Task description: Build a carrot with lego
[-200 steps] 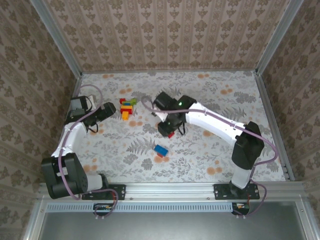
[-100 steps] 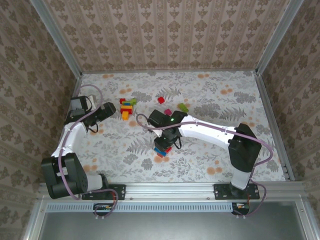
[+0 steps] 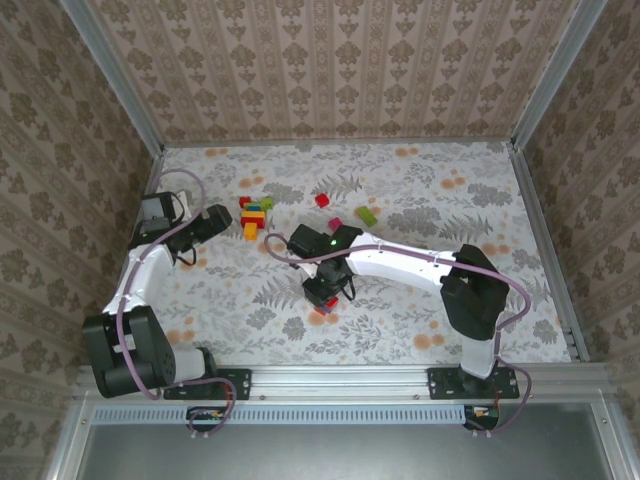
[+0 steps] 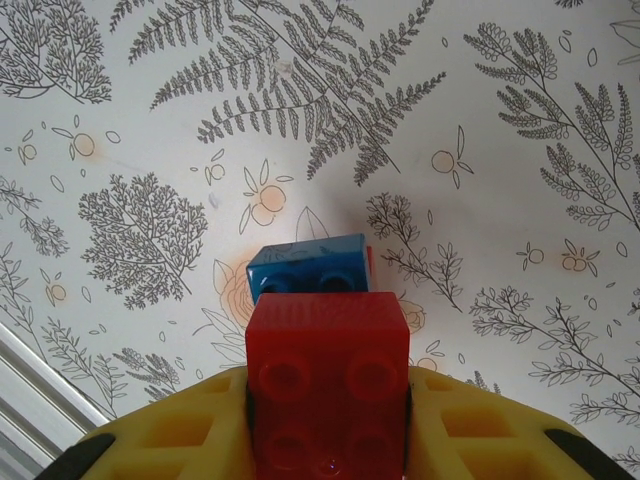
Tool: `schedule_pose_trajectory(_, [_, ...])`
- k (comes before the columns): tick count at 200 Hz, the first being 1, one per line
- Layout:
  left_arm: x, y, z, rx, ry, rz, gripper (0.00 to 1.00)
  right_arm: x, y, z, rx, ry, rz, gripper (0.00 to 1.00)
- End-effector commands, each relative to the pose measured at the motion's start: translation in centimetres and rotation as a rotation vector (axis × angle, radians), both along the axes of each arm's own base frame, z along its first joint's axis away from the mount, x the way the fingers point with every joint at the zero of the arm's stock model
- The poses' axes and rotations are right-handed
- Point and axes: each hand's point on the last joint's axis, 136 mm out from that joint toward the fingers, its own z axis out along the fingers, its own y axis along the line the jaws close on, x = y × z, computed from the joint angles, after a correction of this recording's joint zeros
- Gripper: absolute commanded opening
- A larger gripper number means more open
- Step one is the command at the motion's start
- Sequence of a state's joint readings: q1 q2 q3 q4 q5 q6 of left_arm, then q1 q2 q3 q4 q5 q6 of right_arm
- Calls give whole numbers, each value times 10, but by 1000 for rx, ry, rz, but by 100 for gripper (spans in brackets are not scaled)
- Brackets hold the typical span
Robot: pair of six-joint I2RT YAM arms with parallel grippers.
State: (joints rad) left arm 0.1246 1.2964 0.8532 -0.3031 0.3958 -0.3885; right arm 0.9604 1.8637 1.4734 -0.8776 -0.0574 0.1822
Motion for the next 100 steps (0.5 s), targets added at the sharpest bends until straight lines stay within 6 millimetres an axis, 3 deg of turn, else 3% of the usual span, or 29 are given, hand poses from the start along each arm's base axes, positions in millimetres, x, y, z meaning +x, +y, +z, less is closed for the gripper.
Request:
schedule_pose_trajectory(1, [4, -2, 8, 18, -21, -23, 100, 0, 4, 2, -7, -4, 19, 34])
schedule_pose_trajectory(100, [5, -2, 9, 17, -24, -24, 100, -3, 2, -11, -51, 13, 48, 34])
